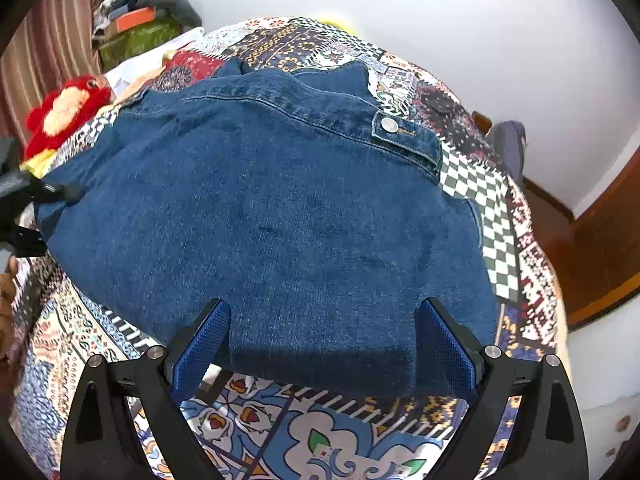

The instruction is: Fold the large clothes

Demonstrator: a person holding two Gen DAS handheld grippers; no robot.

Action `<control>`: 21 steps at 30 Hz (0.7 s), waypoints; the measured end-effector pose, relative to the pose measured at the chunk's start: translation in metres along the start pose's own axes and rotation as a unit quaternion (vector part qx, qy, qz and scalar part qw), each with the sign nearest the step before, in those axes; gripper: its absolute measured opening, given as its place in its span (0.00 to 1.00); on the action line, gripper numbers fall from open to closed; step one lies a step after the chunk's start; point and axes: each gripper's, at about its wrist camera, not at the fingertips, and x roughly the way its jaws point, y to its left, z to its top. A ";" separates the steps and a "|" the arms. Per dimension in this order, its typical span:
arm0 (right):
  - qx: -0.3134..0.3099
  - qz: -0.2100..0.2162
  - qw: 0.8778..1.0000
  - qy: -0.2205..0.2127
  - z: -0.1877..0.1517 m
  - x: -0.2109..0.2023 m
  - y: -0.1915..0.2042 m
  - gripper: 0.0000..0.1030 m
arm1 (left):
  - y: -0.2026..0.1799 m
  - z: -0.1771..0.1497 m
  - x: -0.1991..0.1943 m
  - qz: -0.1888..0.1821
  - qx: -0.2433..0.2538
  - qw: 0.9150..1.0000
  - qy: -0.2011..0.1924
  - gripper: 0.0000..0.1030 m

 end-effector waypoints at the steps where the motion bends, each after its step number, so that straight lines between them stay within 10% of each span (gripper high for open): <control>1: 0.008 0.007 1.000 0.001 0.000 0.001 -0.002 0.92 | 0.001 0.001 0.001 0.000 -0.002 1.000 -0.006 0.59; 12: 0.041 0.028 0.999 -0.005 0.005 -0.005 -0.013 0.92 | -0.061 0.001 -0.043 0.096 0.132 0.977 -0.134 0.29; 21: 0.044 0.100 0.993 -0.052 0.036 -0.036 0.024 0.92 | -0.103 -0.008 -0.131 0.148 0.228 0.932 -0.238 0.28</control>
